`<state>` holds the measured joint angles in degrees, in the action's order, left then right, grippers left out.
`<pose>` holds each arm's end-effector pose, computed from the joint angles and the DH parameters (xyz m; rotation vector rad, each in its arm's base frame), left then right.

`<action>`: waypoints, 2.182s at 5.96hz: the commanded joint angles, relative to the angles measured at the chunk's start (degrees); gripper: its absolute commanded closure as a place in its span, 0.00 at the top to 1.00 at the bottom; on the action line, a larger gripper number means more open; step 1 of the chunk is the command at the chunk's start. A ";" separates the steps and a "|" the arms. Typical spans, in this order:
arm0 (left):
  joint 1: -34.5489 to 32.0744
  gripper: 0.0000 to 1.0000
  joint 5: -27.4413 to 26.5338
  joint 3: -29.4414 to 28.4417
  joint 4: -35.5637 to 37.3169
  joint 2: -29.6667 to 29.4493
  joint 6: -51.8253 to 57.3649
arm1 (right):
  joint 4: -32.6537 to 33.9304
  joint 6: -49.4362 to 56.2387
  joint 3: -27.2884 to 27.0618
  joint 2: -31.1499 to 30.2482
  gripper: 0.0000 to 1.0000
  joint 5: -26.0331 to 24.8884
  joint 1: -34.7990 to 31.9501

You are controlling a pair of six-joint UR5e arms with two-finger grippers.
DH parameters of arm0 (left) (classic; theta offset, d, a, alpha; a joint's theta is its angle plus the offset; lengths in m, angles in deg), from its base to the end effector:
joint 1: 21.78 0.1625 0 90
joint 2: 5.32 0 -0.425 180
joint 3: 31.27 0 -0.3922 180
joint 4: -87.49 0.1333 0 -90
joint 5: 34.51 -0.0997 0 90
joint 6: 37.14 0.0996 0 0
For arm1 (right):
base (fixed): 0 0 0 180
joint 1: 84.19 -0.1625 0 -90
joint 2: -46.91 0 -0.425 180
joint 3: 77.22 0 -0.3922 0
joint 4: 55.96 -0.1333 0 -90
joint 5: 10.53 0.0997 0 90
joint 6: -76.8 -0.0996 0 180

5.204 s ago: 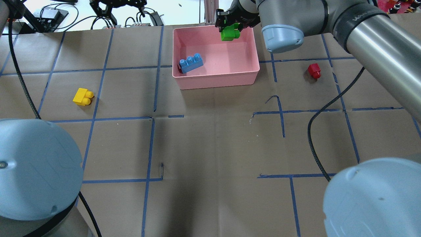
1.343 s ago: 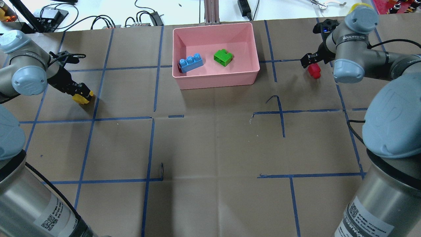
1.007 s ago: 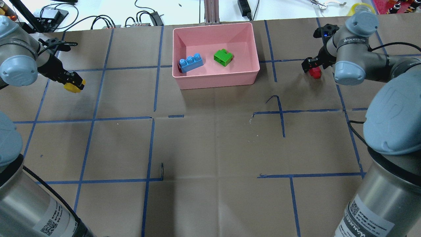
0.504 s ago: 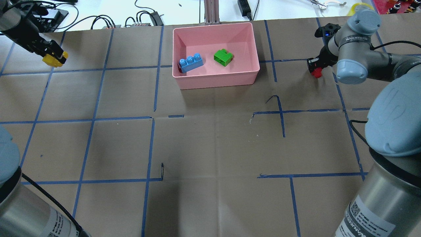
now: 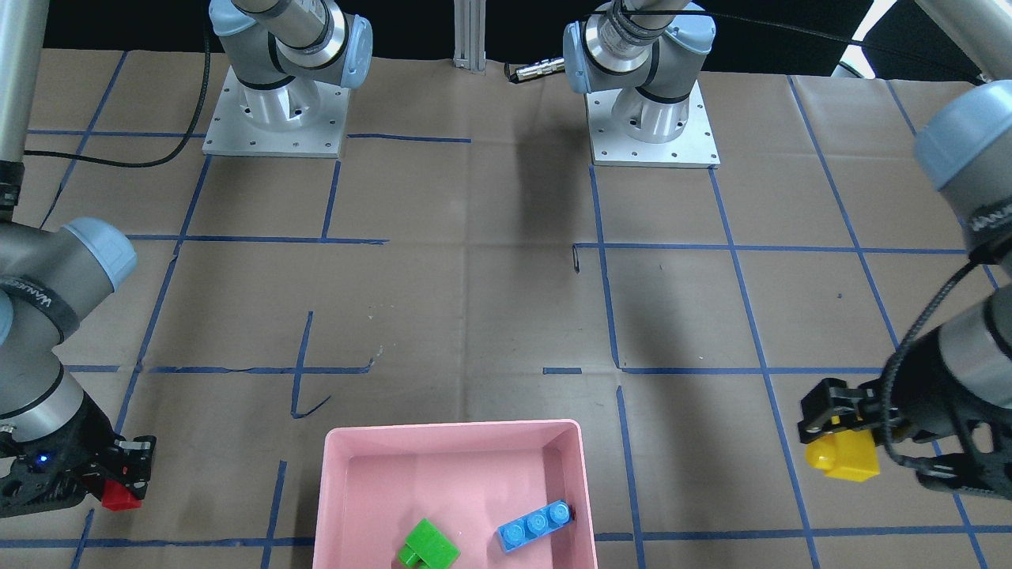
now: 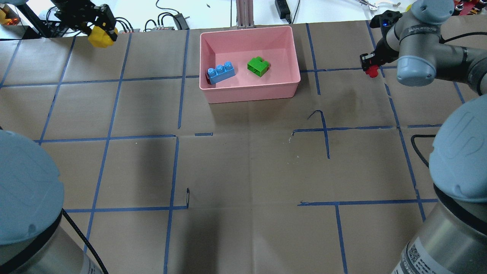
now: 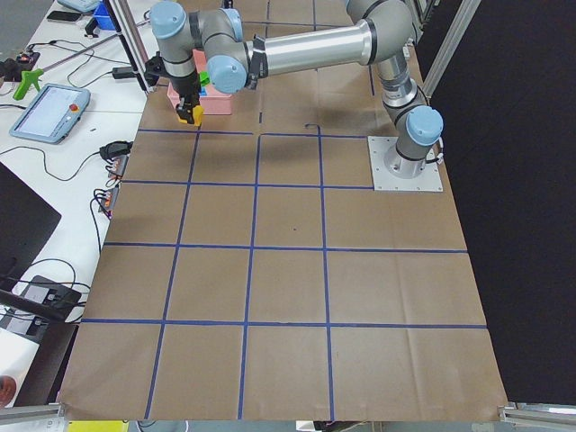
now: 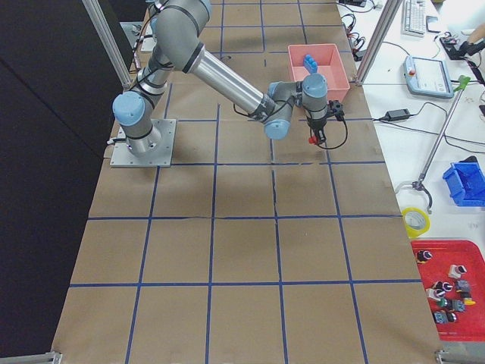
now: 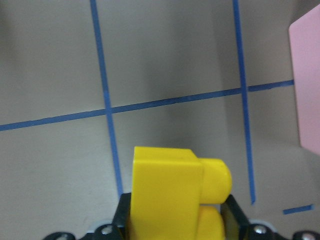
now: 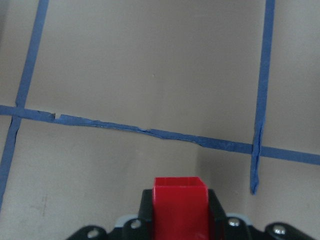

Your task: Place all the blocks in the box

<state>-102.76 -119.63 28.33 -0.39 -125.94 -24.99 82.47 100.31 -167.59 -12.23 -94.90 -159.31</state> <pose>-0.0285 -0.7250 0.4309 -0.0858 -3.0619 0.0739 -0.0358 -0.6919 0.2588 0.2559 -3.0856 0.4923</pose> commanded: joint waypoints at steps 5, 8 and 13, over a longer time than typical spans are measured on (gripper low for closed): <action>-18.24 0.17 4.35 -0.80 20.00 -14.80 -38.43 | -21.26 -6.68 0.19 -17.40 0.03 -5.97 -8.86; -18.51 0.99 1.46 -0.79 21.33 -13.60 -40.46 | -20.74 -26.98 0.37 -17.50 0.04 -7.83 -20.22; -9.58 0.99 -1.78 5.75 9.49 1.14 -19.95 | -19.08 -39.48 0.54 -16.63 0.04 -6.87 -25.43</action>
<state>-115.00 -119.42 31.09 11.12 -128.30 -50.83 62.72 63.08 -167.12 -29.08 -102.13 -184.52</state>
